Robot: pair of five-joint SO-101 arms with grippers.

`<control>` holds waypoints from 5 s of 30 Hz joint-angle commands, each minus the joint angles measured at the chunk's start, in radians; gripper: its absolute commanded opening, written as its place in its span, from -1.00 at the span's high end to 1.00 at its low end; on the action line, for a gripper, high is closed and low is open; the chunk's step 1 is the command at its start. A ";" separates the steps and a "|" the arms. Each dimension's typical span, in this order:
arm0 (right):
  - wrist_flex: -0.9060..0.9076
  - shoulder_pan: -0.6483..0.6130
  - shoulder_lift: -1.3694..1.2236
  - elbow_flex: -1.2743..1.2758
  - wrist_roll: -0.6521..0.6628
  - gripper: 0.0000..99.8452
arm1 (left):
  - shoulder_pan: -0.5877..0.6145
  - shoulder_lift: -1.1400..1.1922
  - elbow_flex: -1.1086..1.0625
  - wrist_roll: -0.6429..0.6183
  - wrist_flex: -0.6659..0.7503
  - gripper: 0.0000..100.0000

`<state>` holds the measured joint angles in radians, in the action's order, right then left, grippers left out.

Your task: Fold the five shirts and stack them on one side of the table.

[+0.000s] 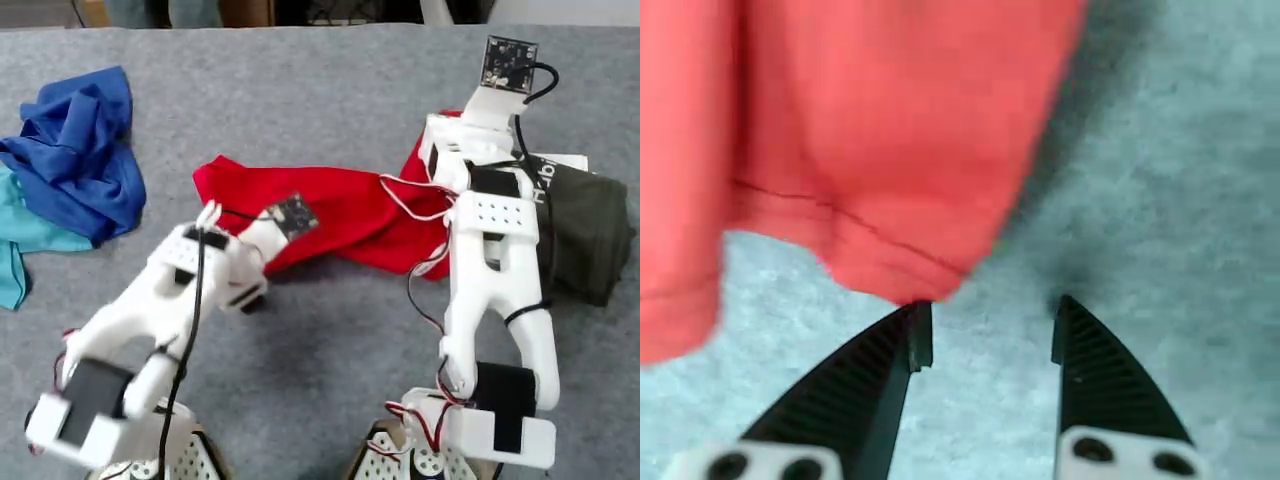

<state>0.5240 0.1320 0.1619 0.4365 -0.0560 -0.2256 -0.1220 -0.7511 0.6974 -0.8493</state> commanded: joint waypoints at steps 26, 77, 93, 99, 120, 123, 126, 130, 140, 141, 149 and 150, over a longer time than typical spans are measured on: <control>0.002 -0.005 -0.001 -0.070 0.011 0.97 | -0.025 0.265 0.295 0.209 -0.077 0.58; 0.183 -0.012 0.131 -0.065 0.011 0.97 | 0.232 -0.419 -0.128 0.083 -0.147 0.94; 0.489 -0.172 0.308 -0.070 0.012 0.97 | -0.031 -0.288 -0.397 0.069 -0.209 0.95; 0.551 -0.166 0.406 -0.071 0.083 0.97 | -0.249 -0.453 -0.486 -0.060 -0.249 0.95; 0.994 -0.118 0.216 -0.719 0.098 0.97 | -0.716 -0.342 -0.151 -0.203 -0.414 0.95; 1.106 -0.117 0.156 -0.940 0.100 0.97 | -0.469 -0.466 0.050 -0.155 -0.552 0.95; 1.178 -0.117 0.091 -1.144 0.095 0.97 | -0.182 -0.614 0.315 -0.114 -0.658 0.95; 1.223 -0.117 0.024 -1.340 0.094 0.97 | 0.096 -0.681 0.653 -0.106 -0.744 0.95; 1.212 -0.117 -0.010 -1.598 -0.043 0.97 | 0.283 -0.595 1.293 -0.176 -0.879 0.95; 1.206 -0.117 -0.010 -1.629 -0.060 0.97 | 0.298 -0.582 1.357 -0.193 -0.881 0.95; 0.967 -0.014 -0.008 -1.893 -0.104 0.97 | 0.518 -0.529 1.656 -0.370 -0.891 0.95; 0.942 -0.005 -0.008 -1.913 -0.104 0.97 | 0.516 -0.534 1.664 -0.365 -0.908 0.95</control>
<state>1.5520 0.0859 0.1557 -1.4062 -0.1527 0.2562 -0.6636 0.8508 0.3567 -1.7346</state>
